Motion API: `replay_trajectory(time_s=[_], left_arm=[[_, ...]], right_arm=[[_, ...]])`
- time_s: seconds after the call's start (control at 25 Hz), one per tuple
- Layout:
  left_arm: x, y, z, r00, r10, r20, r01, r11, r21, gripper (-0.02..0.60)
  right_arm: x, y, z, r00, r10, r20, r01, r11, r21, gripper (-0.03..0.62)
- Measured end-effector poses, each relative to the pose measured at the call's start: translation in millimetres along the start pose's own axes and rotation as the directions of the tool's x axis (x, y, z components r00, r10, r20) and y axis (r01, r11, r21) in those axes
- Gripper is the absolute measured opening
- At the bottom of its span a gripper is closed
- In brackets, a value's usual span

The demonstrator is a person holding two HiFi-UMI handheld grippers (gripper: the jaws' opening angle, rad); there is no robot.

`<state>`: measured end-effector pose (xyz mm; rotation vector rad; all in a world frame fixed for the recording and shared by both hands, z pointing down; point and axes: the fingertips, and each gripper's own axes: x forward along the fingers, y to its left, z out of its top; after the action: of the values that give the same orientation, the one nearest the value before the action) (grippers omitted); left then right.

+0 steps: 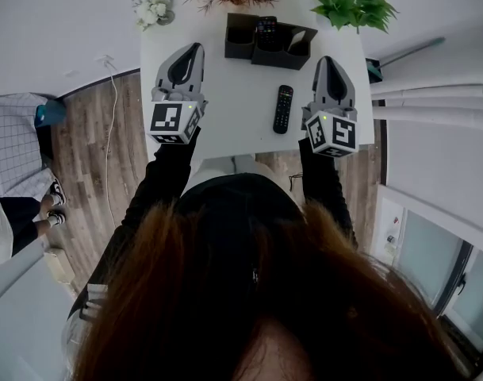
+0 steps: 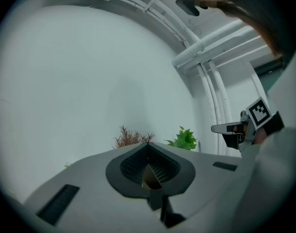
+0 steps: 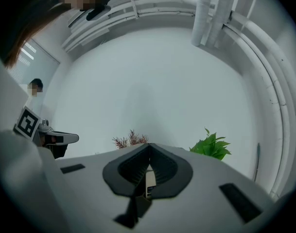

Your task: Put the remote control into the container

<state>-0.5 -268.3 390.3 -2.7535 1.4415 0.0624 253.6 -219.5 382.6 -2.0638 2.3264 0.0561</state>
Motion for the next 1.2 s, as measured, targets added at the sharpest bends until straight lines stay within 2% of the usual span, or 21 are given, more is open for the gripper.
replay_trajectory(time_s=[0.2, 0.36, 0.56, 0.84, 1.04, 1.12, 1.2], left_arm=[[8, -1, -6, 1.000, -0.023, -0.012, 0.023, 1.000, -0.005, 0.009], [12, -3, -14, 0.999, -0.044, -0.028, 0.044, 0.999, -0.012, 0.009], [19, -7, -22, 0.995, -0.080, -0.052, 0.079, 0.997, -0.017, 0.009], [27, -10, -35, 0.989, -0.123, -0.084, 0.122, 0.992, -0.019, 0.009], [32, -19, -44, 0.981, -0.162, -0.106, 0.161, 0.987, -0.015, 0.009], [33, -21, -47, 0.979, -0.171, -0.113, 0.170, 0.985, -0.019, 0.009], [36, -22, -50, 0.977, -0.179, -0.120, 0.177, 0.984, -0.022, 0.009]], right_arm=[[-4, -3, -18, 0.998, -0.028, -0.054, 0.030, 0.999, 0.032, 0.020], [-6, -3, -57, 0.982, -0.026, -0.188, 0.044, 0.995, 0.089, 0.020], [-15, 3, -120, 0.927, -0.024, -0.375, 0.071, 0.991, 0.114, 0.021], [-27, 16, -182, 0.853, 0.012, -0.521, 0.085, 0.983, 0.161, 0.029], [-26, 22, -209, 0.804, 0.013, -0.594, 0.094, 0.984, 0.149, 0.110], [-27, 24, -222, 0.765, 0.012, -0.644, 0.099, 0.986, 0.136, 0.194], [-28, 24, -238, 0.715, 0.013, -0.699, 0.099, 0.988, 0.119, 0.239]])
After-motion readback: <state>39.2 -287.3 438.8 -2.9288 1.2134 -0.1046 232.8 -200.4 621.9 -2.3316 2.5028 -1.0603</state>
